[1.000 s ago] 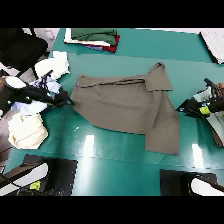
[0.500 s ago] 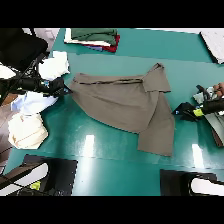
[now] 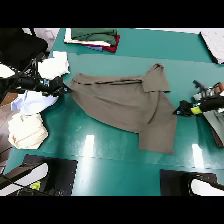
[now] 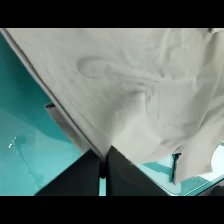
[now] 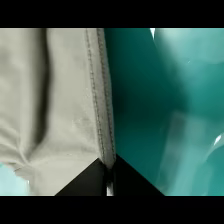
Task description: Fold the shirts.
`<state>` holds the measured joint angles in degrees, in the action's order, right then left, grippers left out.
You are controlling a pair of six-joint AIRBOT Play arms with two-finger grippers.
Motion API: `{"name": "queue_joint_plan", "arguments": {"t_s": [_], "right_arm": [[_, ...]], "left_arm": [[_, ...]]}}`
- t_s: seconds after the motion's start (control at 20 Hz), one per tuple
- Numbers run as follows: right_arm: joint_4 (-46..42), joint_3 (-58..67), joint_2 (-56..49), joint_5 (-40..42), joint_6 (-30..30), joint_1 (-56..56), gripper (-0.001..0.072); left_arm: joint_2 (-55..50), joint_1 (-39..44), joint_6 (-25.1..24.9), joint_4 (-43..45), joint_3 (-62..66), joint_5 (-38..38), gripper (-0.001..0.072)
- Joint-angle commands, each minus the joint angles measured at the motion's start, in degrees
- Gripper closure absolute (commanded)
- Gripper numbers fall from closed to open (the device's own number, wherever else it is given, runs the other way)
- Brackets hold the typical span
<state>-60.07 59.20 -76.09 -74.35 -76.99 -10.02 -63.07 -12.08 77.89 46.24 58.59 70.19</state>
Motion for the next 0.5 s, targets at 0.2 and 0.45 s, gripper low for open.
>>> {"name": "queue_joint_plan", "arguments": {"t_s": [0.2, 0.45], "right_arm": [[-14.80, 5.55, 27.02, -12.90, -13.22, 3.23, 0.0687], [-16.68, 20.26, 37.46, -16.57, -14.05, -0.13, 0.0687]], "left_arm": [[12.74, -0.09, 3.63, 0.79, 1.49, 9.92, 0.0681], [26.69, -0.11, 11.23, -4.02, 6.54, 16.63, 0.0681]]}}
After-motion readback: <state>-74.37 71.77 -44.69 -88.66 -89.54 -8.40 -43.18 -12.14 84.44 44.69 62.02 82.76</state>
